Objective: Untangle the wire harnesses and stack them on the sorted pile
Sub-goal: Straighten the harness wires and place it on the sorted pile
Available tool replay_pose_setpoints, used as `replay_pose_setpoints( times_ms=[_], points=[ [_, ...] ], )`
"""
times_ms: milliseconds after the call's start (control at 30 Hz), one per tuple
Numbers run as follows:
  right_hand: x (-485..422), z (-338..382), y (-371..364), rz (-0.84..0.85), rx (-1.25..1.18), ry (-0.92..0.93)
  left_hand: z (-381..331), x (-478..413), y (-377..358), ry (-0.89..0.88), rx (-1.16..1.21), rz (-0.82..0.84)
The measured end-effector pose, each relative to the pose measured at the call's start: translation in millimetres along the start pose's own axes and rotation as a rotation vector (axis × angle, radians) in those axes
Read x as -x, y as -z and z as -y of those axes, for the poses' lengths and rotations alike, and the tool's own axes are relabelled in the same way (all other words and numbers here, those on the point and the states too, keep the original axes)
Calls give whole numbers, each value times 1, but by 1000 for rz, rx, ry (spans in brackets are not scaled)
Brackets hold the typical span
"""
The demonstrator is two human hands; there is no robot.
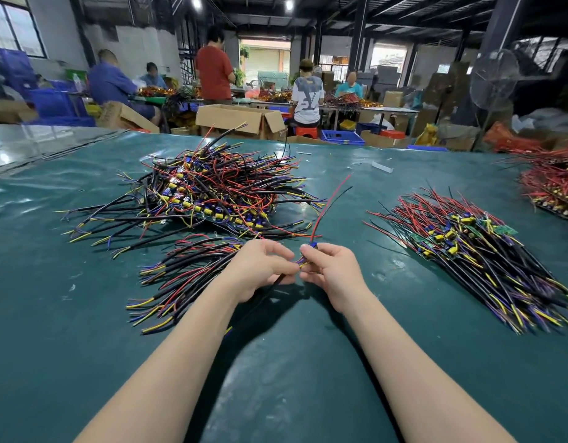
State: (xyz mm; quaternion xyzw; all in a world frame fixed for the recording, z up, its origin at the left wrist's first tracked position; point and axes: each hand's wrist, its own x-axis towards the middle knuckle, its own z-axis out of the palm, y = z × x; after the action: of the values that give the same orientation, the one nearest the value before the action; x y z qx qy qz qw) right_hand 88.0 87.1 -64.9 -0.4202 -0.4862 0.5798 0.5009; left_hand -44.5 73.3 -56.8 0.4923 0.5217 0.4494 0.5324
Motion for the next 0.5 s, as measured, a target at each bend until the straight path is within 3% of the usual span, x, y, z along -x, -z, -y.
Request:
replay_pose_setpoints(
  times_ms=[167,267,500],
  points=[
    [-2,2,2,-9,-153,-60,2,1,4,-69,-164,-47],
    [-2,4,6,9,-220,-97,0,1,2,-91,-177,5],
    [-3,2,7,75,17,-58,1,3,-2,-130,-228,21]
  ],
)
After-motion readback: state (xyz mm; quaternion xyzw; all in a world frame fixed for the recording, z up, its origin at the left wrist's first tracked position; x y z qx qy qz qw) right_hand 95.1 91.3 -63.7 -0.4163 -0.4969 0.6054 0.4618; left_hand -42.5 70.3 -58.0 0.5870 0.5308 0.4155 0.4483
